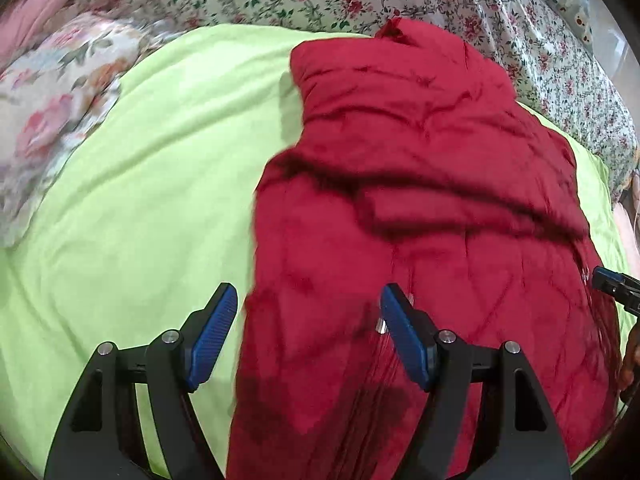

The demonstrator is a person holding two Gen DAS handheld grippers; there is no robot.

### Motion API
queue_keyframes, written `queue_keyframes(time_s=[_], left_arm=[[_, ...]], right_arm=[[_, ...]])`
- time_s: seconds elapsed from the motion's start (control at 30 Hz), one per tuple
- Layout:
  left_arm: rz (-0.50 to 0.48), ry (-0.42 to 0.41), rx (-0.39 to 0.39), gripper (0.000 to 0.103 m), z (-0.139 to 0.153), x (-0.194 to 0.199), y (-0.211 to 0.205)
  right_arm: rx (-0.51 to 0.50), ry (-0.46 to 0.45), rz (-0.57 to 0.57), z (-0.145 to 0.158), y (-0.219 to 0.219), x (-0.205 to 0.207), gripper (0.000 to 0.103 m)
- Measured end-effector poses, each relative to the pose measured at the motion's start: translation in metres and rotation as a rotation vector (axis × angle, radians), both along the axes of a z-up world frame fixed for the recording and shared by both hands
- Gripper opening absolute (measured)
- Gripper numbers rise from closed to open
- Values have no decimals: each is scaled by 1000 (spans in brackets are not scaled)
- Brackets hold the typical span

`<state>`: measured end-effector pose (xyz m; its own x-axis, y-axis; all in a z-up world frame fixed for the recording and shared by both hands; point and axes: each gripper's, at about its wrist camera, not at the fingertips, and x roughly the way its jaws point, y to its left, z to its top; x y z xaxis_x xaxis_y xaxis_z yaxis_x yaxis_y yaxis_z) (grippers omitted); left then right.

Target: Fold large clothes

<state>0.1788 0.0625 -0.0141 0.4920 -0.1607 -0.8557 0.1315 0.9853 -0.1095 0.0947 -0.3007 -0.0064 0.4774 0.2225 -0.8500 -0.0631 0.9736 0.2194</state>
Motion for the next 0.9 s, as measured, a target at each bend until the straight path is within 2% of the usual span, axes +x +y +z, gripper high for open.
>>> queue_keyframes(time_s=[0.2,0.4,0.57,0.67,0.9], left_arm=[[12,22,-25,74,1,-35,17],[-2,59,-36,74,-5,-60,25],[-2,84,-29,75,-13,-78,34],[0,92,-26,76,-16,-91,40],[-3,115,-10,80,-27,-107,44]], right_arm=[[-27,-5,-9,7,-11,-37,55],[-56,3,-66,10,-35,-69,58],[-69,27,-93,6,-49,-91,58],[-83,43,-107,2,-51,-102,63],[-41,99,-93,-13,-50,-123,62]])
